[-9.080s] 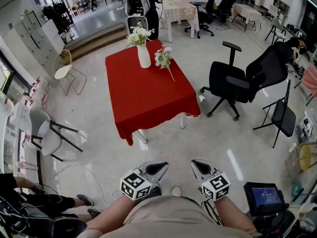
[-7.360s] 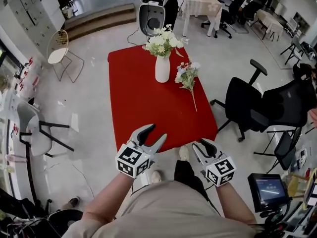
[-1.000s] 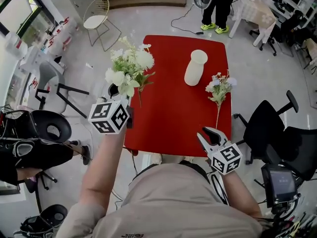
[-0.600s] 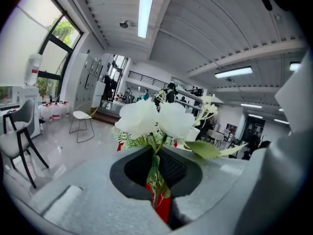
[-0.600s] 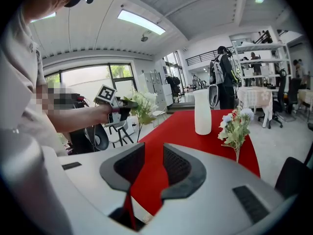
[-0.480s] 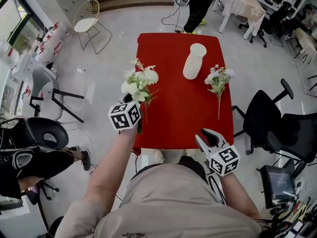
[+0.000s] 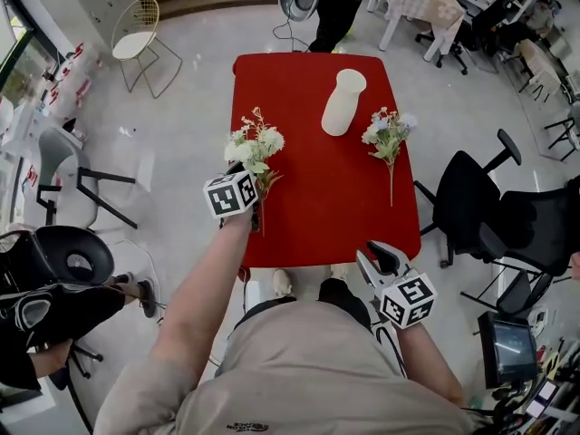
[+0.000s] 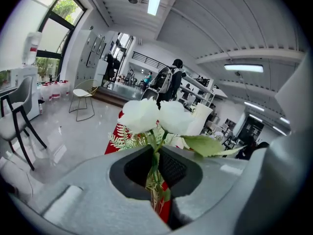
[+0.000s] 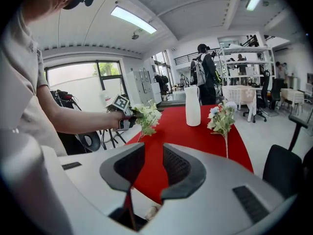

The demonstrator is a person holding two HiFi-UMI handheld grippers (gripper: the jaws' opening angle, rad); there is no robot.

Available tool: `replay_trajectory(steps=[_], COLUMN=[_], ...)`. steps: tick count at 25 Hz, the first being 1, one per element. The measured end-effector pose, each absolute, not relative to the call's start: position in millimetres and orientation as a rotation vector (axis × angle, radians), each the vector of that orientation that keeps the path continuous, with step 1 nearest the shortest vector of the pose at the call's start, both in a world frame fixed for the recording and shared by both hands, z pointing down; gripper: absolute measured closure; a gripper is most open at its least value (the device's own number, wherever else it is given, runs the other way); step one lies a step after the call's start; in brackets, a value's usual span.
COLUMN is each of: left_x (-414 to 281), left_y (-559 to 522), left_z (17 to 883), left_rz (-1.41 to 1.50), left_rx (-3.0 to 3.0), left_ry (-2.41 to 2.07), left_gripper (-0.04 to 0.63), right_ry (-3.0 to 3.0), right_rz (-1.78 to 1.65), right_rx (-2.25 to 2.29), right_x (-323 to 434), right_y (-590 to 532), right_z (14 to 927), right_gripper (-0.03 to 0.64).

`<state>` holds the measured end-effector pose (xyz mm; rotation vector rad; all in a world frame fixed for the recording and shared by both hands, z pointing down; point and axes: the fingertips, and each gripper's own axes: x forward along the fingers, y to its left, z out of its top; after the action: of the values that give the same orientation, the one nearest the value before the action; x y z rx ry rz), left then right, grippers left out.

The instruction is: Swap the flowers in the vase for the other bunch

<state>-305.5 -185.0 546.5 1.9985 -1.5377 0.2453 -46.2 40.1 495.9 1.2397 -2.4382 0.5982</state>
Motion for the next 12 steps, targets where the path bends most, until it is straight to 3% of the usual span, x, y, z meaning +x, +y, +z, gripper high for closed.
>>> replay_trajectory(steps=[12], left_x=[-299.7], left_y=[-198.4], left_z=[582.9], left_rz=[0.253], left_rx=[1.936], left_ry=[-1.458], left_gripper=[0.553], right_ry=[-2.399], right_rz=[0.605], right_rx=[1.277], right_x=[-44.9], right_y=[44.4], right_z=[495.8], right_gripper=[0.495])
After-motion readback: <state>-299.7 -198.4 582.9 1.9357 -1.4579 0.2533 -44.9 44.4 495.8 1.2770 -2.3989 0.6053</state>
